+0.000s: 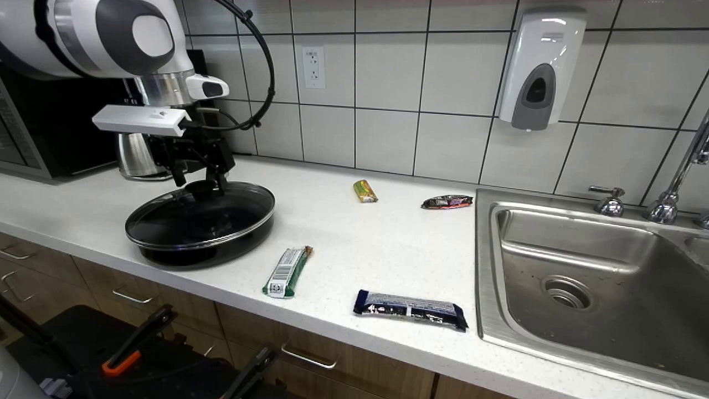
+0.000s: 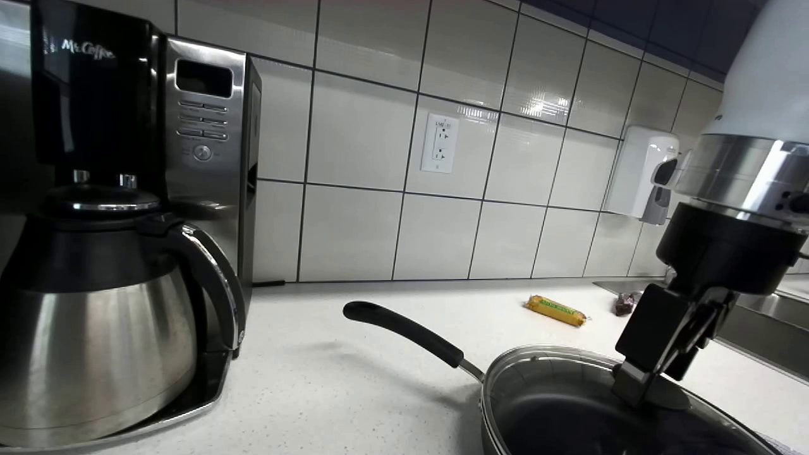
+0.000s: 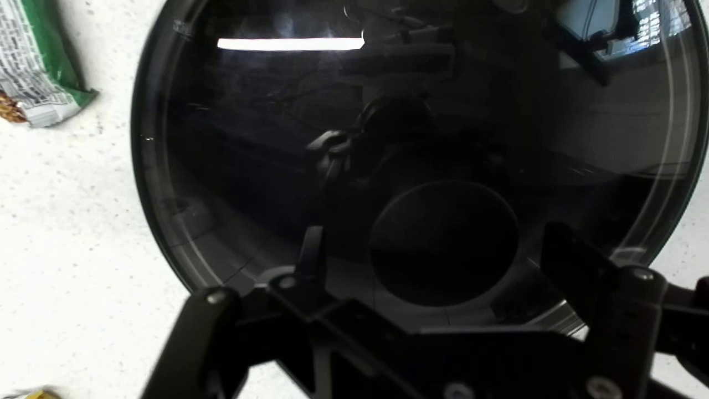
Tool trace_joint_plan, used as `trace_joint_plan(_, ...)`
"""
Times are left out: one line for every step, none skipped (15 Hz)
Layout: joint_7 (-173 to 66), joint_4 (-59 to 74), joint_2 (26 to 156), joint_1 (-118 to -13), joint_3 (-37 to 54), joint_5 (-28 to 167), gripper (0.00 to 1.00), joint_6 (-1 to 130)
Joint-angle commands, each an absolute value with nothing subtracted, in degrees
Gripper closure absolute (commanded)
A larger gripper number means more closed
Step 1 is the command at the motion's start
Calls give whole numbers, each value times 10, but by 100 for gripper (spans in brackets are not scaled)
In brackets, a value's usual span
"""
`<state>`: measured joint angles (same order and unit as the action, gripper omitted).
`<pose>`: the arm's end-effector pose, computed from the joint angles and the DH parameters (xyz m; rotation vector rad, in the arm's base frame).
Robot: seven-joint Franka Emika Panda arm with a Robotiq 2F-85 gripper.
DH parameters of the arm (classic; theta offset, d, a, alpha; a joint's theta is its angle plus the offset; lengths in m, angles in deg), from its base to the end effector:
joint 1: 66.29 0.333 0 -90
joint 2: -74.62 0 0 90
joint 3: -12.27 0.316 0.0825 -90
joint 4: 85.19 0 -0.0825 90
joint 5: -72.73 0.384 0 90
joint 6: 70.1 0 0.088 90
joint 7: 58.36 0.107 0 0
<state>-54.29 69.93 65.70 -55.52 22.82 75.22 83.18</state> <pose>0.3879 0.1476 0.2884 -3.0889 -0.4085 -0.1871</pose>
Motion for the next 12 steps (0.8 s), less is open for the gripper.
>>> trace_joint_plan(-567, 686, 658, -549, 224, 768, 0, 806)
trace_joint_plan(-566, 685, 660, -549, 224, 767, 0, 806)
trace_joint_plan(-564, 684, 664, -550, 225, 766, 0, 806)
trace_joint_plan(-563, 684, 665, -551, 225, 765, 0, 806)
trace_joint_plan(-561, 684, 664, -552, 226, 761, 0, 806)
trace_joint_plan(-555, 684, 663, -554, 227, 753, 0, 805)
trace_joint_plan(-555, 683, 664, -554, 227, 752, 0, 804)
trace_joint_plan(-555, 682, 665, -555, 227, 751, 0, 804)
trace_joint_plan(-554, 681, 667, -555, 228, 750, 0, 804)
trace_joint_plan(-553, 680, 667, -556, 228, 748, 0, 804)
trace_joint_plan(-553, 680, 668, -555, 228, 747, 0, 804)
trace_joint_plan(-552, 680, 669, -556, 229, 745, 25, 804)
